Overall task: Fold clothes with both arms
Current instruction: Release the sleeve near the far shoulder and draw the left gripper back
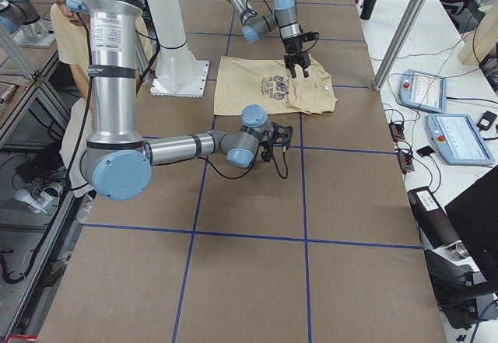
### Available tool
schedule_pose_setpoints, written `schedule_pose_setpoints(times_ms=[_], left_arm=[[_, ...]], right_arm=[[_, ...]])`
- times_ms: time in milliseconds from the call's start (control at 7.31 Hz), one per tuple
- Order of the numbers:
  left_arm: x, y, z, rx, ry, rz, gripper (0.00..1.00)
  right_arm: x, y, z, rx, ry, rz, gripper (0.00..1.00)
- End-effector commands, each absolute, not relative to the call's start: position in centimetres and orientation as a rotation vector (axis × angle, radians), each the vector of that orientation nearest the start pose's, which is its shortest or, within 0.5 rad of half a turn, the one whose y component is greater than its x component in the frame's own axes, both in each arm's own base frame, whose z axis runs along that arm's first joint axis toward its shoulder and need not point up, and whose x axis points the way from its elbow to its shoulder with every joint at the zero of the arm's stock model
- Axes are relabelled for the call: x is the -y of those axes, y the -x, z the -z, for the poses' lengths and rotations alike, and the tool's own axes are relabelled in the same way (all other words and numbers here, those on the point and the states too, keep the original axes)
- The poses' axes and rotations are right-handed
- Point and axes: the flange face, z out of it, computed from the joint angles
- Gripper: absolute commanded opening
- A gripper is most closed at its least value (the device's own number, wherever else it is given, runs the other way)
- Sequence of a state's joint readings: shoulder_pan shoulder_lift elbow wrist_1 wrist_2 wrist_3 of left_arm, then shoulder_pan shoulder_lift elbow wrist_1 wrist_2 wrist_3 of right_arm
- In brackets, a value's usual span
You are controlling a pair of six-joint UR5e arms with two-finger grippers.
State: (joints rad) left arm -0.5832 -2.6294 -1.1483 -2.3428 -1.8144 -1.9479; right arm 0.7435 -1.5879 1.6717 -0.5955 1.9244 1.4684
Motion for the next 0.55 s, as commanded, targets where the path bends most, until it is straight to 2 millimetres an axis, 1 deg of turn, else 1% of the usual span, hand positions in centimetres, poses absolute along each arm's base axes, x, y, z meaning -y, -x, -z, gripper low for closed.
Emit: schedule_pose_setpoints(times_ms=[0,137,274,410], left_arm=[[50.6,-55.2,-9.9,-1.416,-0.012,0.498,0.98],[48.2,-50.9,-13.6,-1.406,-0.074,0.407,0.97],[45.8,-46.0,-16.8,-1.413,-0.109,0.345,0.97],[45.4,-42.5,-19.5,-1.395,-0.133,0.299,0.96]], right_arm=[[37.2,36.7,-42.9,1.134,-0.027,-0.514,1.0],[34.9,38.9,-39.8,1.102,0.021,-0.575,1.0],[32.2,40.1,-37.6,1.084,0.013,-0.599,1.0],[28.8,42.4,-37.1,1.058,0.074,-0.629,0.99]])
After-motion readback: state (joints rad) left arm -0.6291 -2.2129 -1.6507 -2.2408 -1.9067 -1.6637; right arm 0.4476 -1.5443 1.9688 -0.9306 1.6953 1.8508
